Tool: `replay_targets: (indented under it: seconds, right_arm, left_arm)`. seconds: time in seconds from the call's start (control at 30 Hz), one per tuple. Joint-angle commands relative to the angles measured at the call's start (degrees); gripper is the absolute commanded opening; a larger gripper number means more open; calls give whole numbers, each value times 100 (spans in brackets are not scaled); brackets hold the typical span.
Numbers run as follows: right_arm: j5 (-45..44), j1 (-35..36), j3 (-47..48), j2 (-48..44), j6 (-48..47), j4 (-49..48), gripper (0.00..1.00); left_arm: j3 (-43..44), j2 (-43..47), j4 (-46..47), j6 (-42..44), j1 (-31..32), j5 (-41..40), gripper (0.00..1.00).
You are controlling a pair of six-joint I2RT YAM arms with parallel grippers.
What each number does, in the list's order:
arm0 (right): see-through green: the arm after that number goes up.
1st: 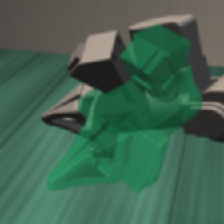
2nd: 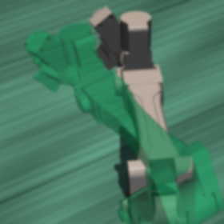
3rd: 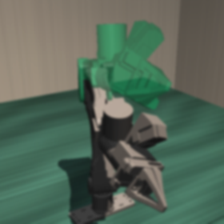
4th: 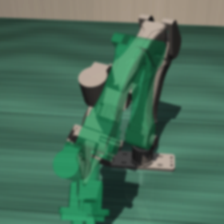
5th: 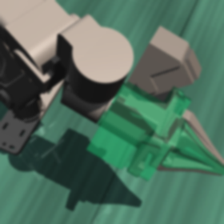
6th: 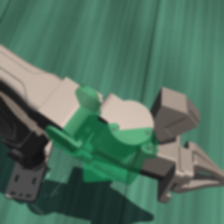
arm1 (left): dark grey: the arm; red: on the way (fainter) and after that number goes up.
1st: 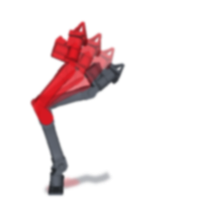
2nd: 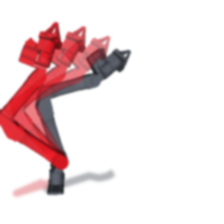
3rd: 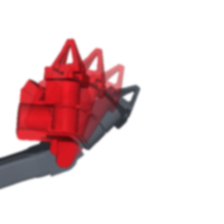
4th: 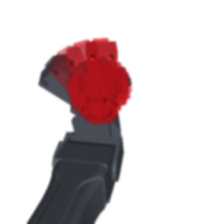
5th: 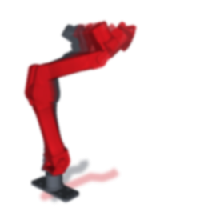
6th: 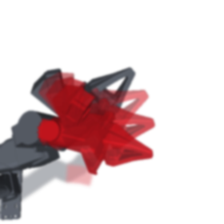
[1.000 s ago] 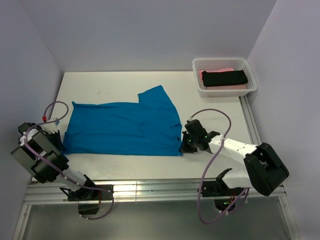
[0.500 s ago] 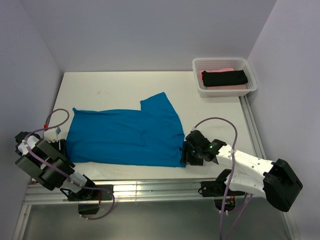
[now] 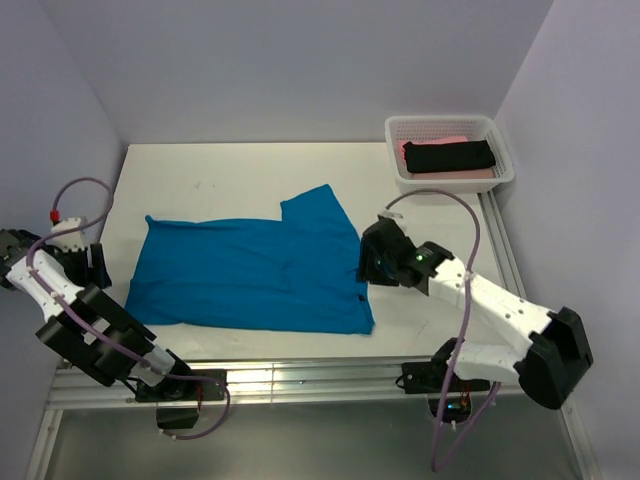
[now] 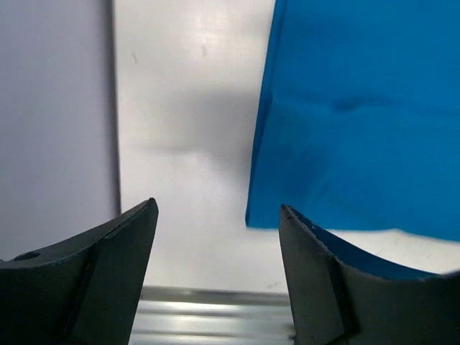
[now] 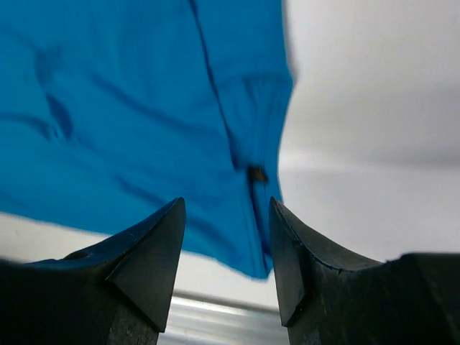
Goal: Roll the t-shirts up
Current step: Fold the tshirt
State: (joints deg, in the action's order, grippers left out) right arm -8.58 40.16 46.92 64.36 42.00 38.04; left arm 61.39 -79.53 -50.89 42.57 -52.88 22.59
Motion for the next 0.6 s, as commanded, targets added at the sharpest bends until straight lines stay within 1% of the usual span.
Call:
replay_targets:
  seconds: [0.0, 0.03, 0.07, 0.1, 0.17, 0.2, 0.23, 0.27, 0.3, 0.33, 0.37, 0.4, 0.43, 0.5, 0.57]
  right_arm:
    - [-373, -306, 642, 680, -647, -550, 57]
    - [-312, -394, 983, 866, -762, -622, 57]
    - [-250, -578, 1160, 1068, -894, -710, 54]
    - [-171, -649, 1327, 1479, -1147, -858, 53]
    - [-162, -807, 1951, 1938, -1360, -877, 52]
    - [-162, -921, 2118, 2323, -1605, -999, 52]
    - [-231, -975, 2424, 2518, -1677, -1053, 51]
    - [-188, -1027, 2575, 2694, -1747, -1105, 50]
    - [-92, -1150, 2690, 2974, -1904, -1358, 49]
    - [109, -1221, 2830, 3108, -1958, -1509, 49]
    - [207, -1282, 2884, 3231, -1985, -1676, 47]
    - [382, -1344, 2911, 3441, -2089, -2112, 46]
    - [540, -1475, 2989, 3548, -2125, -2317, 46]
    - [725, -1572, 3191, 3959, -2195, -2607, 46]
    - [831, -1704, 3630, 4259, -2257, -2653, 46]
  left_arm:
    - [488, -107, -18, -519, 373, 597, 74]
    - [506, -124, 270, -643, 488, 589, 74]
    - [515, -142, 412, -766, 629, 571, 74]
    - [523, -159, 544, -933, 761, 658, 74]
    - [585, -343, 1052, -1170, 1112, 720, 74]
    - [629, -466, 1186, -1215, 1209, 781, 73]
    - [786, -781, 1291, -1285, 1375, 930, 72]
    - [909, -984, 1432, -1451, 1438, 975, 71]
    - [1058, -1195, 1416, -1479, 1482, 1071, 70]
    - [1208, -1623, 1407, -1497, 1526, 1351, 68]
    - [1522, -1845, 1415, -1549, 1527, 1388, 66]
    - [1673, -2047, 1459, -1671, 1535, 1423, 65]
    - [1910, -2406, 1512, -1725, 1535, 1459, 64]
    - [2052, -2690, 1678, -1900, 1535, 1468, 63]
    - [2237, -3015, 1863, -1971, 1544, 1590, 63]
